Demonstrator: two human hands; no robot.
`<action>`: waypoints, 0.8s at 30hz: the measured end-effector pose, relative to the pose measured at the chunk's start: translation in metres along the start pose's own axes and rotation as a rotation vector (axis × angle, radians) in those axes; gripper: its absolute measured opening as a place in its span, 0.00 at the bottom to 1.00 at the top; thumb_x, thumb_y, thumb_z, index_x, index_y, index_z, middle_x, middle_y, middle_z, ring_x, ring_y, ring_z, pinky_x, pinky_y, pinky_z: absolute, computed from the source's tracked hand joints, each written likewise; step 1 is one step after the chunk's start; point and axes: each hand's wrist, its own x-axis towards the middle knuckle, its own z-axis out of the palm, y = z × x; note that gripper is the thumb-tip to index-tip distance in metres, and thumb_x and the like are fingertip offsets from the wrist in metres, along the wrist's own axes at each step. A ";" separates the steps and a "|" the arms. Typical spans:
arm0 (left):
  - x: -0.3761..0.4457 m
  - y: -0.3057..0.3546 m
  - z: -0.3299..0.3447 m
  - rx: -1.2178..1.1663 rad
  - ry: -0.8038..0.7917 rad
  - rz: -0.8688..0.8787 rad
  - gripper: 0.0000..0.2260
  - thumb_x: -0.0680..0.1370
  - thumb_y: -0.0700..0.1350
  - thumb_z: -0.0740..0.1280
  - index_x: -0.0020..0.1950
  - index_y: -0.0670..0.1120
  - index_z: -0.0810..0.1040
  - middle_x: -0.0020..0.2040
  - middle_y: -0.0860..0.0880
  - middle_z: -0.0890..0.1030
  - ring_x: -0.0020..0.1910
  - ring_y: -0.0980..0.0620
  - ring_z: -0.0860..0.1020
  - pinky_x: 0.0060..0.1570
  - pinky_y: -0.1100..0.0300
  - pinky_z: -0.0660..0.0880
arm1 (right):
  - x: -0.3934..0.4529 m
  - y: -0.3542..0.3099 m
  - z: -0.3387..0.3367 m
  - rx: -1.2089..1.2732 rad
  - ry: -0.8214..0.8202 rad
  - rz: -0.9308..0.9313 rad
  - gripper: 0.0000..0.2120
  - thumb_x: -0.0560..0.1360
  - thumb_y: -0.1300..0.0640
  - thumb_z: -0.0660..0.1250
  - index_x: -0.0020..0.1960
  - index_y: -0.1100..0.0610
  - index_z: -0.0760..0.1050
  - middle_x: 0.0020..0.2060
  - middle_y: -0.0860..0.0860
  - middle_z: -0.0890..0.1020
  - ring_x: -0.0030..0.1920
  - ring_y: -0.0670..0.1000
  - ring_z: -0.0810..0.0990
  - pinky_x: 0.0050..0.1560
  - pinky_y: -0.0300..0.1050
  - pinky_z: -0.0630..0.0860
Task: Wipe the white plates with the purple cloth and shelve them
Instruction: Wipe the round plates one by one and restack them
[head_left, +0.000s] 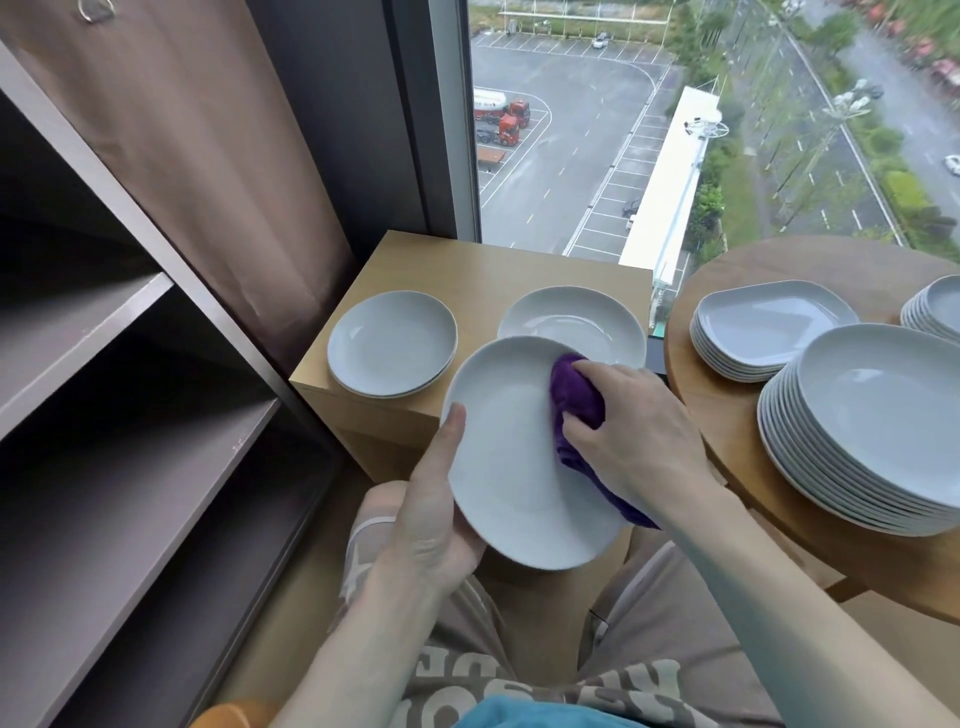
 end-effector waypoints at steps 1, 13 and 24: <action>-0.002 -0.002 0.002 0.004 -0.001 -0.019 0.20 0.84 0.56 0.59 0.58 0.49 0.88 0.61 0.43 0.86 0.57 0.44 0.85 0.60 0.45 0.79 | 0.000 -0.005 0.001 0.009 0.025 -0.013 0.14 0.75 0.49 0.68 0.60 0.50 0.76 0.50 0.47 0.82 0.52 0.53 0.74 0.49 0.52 0.75; 0.028 0.006 -0.004 -0.084 0.105 -0.060 0.27 0.83 0.63 0.59 0.58 0.44 0.87 0.61 0.39 0.85 0.58 0.39 0.85 0.63 0.42 0.77 | -0.034 -0.036 0.009 0.078 -0.367 -0.315 0.16 0.74 0.47 0.66 0.61 0.46 0.76 0.50 0.45 0.82 0.51 0.49 0.75 0.52 0.48 0.75; 0.057 0.026 -0.046 -0.153 0.166 0.092 0.21 0.86 0.59 0.56 0.73 0.51 0.77 0.69 0.44 0.81 0.67 0.39 0.79 0.69 0.37 0.73 | -0.020 0.013 0.044 0.506 0.112 0.200 0.16 0.77 0.51 0.71 0.65 0.45 0.77 0.50 0.41 0.83 0.49 0.45 0.80 0.50 0.50 0.80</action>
